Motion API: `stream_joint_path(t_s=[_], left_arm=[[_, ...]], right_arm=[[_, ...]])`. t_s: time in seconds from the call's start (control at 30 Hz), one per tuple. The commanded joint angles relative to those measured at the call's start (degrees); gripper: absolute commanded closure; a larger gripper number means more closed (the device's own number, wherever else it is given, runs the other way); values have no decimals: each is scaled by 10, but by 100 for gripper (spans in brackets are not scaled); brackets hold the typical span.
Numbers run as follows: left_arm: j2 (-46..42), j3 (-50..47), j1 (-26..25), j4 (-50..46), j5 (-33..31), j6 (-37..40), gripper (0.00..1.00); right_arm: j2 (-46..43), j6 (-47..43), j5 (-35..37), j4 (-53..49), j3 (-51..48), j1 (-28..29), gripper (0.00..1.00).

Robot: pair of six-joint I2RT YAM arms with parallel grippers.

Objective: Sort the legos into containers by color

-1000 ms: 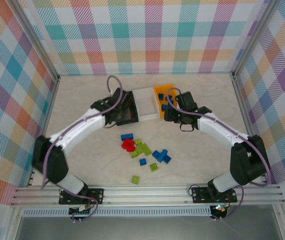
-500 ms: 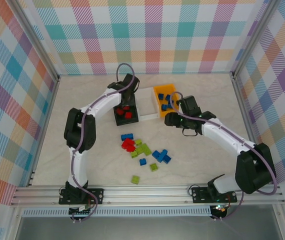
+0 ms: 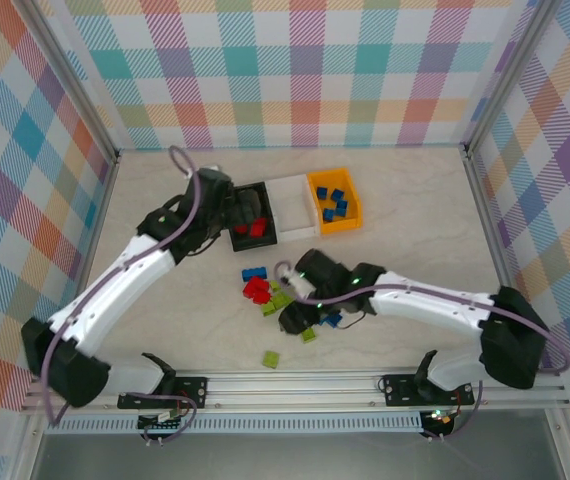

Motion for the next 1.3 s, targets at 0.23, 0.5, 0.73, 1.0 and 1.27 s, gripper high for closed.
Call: stream_joint_path(t_s=[0.23,0.5,0.73,1.0,1.27], left_arm=[[-98,-90,3,-64,-49,-22,0],[-113,-116,30,-73,-42,-28,0],[-120,-132,47,-67,-34,-29,0],[-113,-138,53,-58,-24,-29,0],[-102,-137,57,-53,-13,-35,0]], right_arm=[[156,-85,54,-22,91,107,30],[219,-119,100,-23,119,137,30],[234,-135,92,-17,119,166,31],[243,-139,120,-15,102,180,42],[235,-142,138,3,91,180,61]])
